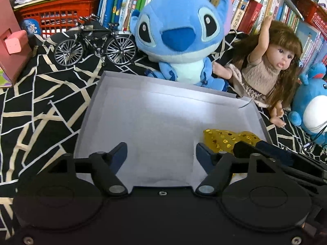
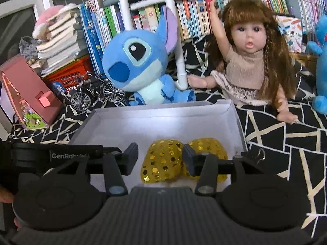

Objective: Organize soft objects
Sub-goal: 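Carry the pillows and foam block into the white box and open both tools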

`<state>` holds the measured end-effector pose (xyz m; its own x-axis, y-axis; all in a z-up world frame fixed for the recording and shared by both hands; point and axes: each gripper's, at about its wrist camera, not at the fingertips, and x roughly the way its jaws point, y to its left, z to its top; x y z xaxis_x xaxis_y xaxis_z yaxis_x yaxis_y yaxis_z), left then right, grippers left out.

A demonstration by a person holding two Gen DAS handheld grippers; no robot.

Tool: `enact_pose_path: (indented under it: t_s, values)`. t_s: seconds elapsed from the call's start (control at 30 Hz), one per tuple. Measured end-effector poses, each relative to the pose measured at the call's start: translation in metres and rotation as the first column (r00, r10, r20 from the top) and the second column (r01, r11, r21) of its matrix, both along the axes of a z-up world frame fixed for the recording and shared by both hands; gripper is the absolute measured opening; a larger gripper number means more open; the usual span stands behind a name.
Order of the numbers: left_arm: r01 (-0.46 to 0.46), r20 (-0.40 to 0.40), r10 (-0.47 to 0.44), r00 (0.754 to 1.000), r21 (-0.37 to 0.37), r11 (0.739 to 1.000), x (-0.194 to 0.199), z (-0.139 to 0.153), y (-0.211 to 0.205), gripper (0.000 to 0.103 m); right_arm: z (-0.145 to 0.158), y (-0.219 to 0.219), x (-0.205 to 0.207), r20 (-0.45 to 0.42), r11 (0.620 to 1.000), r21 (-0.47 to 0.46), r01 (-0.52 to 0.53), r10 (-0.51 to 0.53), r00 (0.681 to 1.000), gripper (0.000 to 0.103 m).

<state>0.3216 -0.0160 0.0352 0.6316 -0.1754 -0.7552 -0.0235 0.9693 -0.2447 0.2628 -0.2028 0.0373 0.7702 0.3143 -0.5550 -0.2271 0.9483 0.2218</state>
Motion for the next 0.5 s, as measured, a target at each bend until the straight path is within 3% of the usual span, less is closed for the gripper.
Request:
enact_pose_path:
  t_s: [0.27, 0.5]
  values:
    - [0.039, 0.087, -0.040, 0.995, 0.004, 0.999, -0.035, 0.028, 0.005, 0.084, 0.022, -0.006, -0.037, 0.090, 1.000, 0.006, -0.023, 0.022, 0.996, 0.076]
    - [0.071, 0.170, -0.075, 0.983, 0.032, 0.997, -0.079, 0.039, 0.003, 0.085, 0.031, -0.006, -0.078, 0.176, 0.998, -0.026, -0.052, 0.055, 0.983, 0.080]
